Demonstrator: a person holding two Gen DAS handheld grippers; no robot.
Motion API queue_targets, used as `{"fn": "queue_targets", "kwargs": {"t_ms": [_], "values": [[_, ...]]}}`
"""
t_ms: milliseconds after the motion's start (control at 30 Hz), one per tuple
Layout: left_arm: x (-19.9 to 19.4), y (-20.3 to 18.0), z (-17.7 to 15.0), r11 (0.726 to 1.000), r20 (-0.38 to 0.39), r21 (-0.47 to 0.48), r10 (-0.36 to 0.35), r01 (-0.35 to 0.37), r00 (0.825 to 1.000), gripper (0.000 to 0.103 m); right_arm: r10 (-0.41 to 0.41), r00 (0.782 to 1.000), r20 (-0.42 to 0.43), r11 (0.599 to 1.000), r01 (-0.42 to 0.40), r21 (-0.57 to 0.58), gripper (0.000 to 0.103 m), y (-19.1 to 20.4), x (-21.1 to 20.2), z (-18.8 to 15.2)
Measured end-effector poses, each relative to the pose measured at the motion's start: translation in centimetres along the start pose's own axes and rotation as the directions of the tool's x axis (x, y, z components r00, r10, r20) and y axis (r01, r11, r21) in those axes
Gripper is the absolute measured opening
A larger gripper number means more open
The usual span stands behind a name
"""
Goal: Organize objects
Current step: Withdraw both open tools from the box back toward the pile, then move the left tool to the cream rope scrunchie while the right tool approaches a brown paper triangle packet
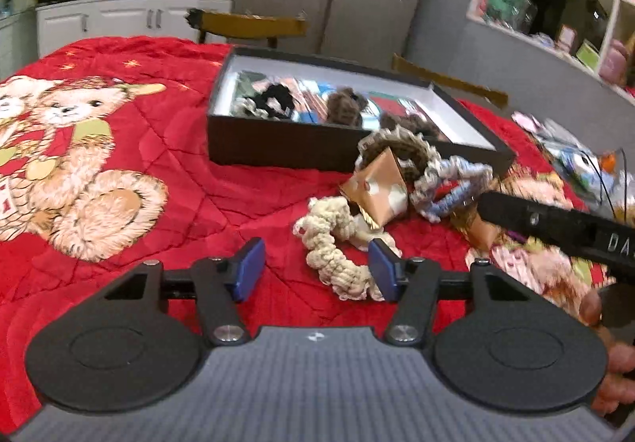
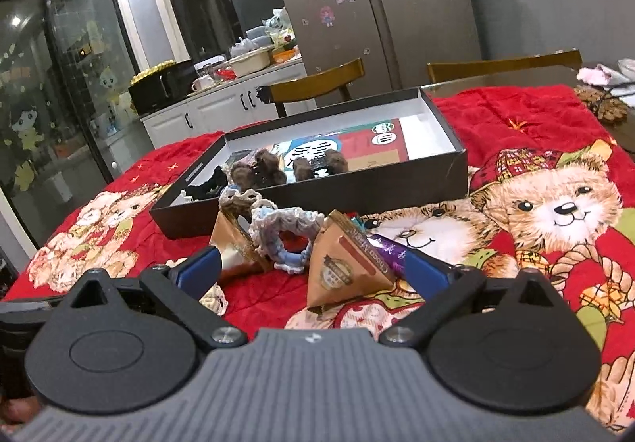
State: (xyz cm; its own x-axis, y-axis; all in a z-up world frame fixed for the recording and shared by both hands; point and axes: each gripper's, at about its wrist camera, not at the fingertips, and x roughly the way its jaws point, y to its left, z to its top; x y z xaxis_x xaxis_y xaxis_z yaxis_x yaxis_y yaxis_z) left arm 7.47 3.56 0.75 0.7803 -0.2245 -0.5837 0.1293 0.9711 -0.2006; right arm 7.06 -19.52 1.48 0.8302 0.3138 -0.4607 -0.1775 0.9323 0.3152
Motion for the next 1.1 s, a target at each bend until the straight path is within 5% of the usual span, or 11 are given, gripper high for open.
{"fn": "queue_targets", "kwargs": {"t_ms": [233, 367, 900, 1100], "values": [[-0.6, -0.7, -0.6, 0.998, 0.021, 0.057, -0.006, 0.005, 1.0, 0.033, -0.003, 1.0, -0.027, 1.0, 0.004, 0.025, 0.093, -0.4, 0.5, -0.2], [-0.7, -0.8, -0.7, 0.998, 0.026, 0.062, -0.007, 0.005, 1.0, 0.027, -0.018, 0.999, -0.04, 1.0, 0.018, 0.002, 0.089, 0.0, 0.9, -0.6], [-0.9, -0.8, -0.8, 0.997, 0.042, 0.067, 0.023, -0.026, 0.999, 0.026, -0.073, 0.996, -0.054, 0.997, 0.073, -0.002, 0.079, 0.1, 1.4, -0.8], [-1.0, -0.8, -0.8, 0.997, 0.047, 0.068, 0.034, -0.037, 0.998, 0.026, -0.099, 0.993, -0.06, 0.995, 0.099, -0.002, 0.064, 0.0, 1.5, -0.8]]}}
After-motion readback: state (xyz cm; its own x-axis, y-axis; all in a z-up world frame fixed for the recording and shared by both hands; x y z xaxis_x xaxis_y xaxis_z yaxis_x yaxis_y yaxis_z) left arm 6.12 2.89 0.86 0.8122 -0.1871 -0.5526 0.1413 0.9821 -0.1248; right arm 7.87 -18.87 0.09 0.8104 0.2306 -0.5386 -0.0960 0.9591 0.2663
